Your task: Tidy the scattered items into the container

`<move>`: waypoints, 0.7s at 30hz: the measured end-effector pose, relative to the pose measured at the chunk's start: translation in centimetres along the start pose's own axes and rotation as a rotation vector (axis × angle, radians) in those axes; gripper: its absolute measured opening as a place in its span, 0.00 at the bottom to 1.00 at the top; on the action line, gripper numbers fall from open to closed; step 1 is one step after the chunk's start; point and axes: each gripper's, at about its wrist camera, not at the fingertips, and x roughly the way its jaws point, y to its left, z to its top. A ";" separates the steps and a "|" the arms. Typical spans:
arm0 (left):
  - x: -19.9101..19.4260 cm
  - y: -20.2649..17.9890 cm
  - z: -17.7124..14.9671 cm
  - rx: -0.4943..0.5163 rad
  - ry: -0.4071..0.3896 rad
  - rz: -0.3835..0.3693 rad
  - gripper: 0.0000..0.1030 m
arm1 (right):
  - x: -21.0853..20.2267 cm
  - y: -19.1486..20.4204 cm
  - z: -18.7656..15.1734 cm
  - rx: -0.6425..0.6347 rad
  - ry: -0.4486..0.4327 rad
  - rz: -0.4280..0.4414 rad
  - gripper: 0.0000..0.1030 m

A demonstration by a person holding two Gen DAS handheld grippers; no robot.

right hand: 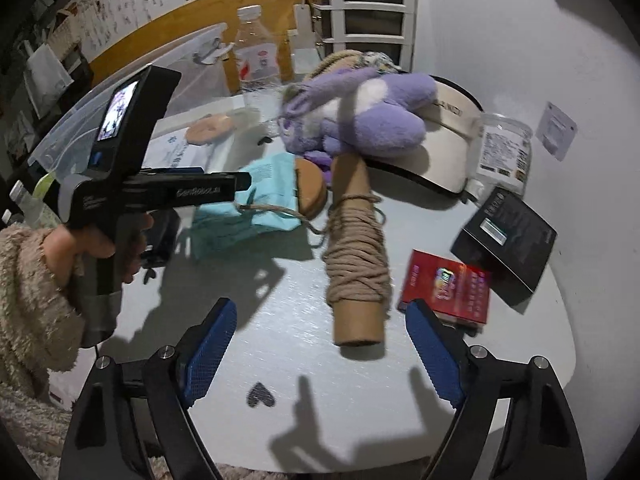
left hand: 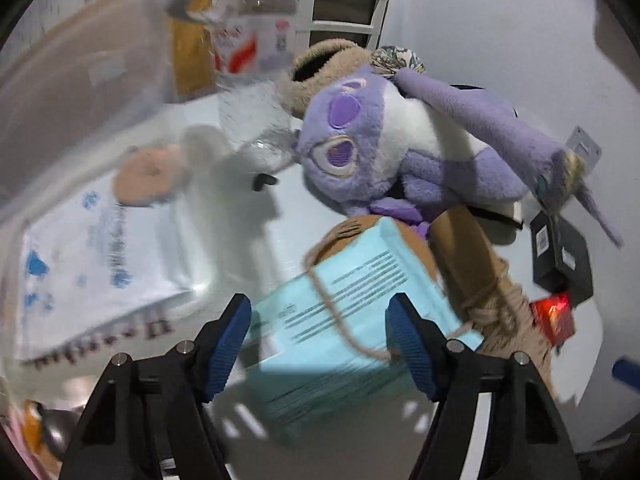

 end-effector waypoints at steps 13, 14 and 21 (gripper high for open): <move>4.0 -2.1 0.7 0.043 0.080 0.066 0.69 | 0.6 -1.7 -0.7 0.021 0.038 0.006 0.84; 3.9 -1.7 0.2 0.033 0.093 0.064 0.70 | 0.6 -1.7 -0.7 0.017 0.037 0.008 0.84; 1.6 -0.6 -5.5 0.044 0.130 0.027 0.69 | 1.0 -1.6 -0.6 0.022 0.045 0.034 0.84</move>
